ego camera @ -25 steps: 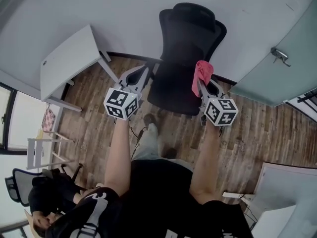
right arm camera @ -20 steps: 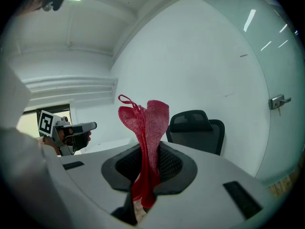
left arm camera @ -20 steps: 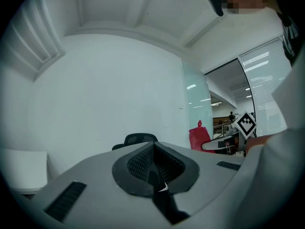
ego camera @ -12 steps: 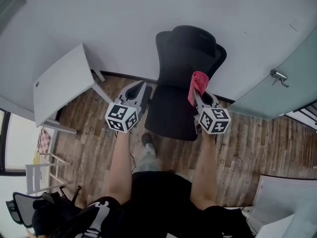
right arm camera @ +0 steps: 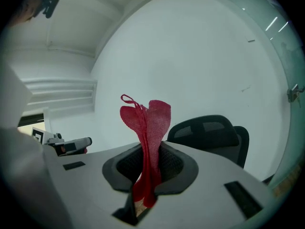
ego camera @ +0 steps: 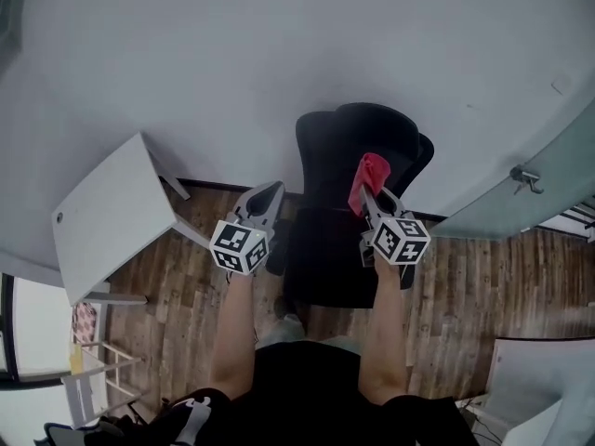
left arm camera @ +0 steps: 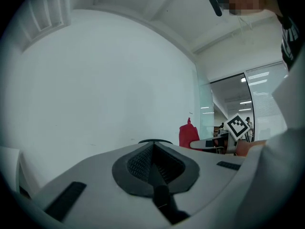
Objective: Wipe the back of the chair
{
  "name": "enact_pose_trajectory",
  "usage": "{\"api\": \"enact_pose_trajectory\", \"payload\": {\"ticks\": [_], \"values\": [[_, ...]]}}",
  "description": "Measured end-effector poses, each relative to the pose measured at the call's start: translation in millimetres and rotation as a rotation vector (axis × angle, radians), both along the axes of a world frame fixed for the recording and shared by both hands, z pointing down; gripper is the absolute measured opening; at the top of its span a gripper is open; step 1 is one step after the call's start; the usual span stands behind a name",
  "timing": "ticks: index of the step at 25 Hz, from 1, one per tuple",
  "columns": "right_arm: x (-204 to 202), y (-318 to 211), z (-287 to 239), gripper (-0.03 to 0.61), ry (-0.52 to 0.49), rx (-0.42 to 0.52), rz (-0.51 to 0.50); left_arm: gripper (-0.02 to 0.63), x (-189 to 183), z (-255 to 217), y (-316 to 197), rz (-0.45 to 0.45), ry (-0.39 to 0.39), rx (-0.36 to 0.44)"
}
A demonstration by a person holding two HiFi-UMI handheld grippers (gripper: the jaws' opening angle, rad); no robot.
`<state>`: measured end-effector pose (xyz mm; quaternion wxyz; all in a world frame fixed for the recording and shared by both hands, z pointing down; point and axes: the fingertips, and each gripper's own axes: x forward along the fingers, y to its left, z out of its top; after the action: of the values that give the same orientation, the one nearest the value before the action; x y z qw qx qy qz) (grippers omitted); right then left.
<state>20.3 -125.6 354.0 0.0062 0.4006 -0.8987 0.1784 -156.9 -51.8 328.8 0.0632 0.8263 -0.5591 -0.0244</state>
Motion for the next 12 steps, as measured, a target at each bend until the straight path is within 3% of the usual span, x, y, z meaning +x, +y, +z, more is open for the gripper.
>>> {"api": "enact_pose_trajectory", "payload": {"ticks": [12], "values": [[-49.9, -62.2, 23.0, 0.060, 0.081, -0.060, 0.071, 0.025, -35.0, 25.3, -57.6, 0.054, 0.055, -0.029]]}}
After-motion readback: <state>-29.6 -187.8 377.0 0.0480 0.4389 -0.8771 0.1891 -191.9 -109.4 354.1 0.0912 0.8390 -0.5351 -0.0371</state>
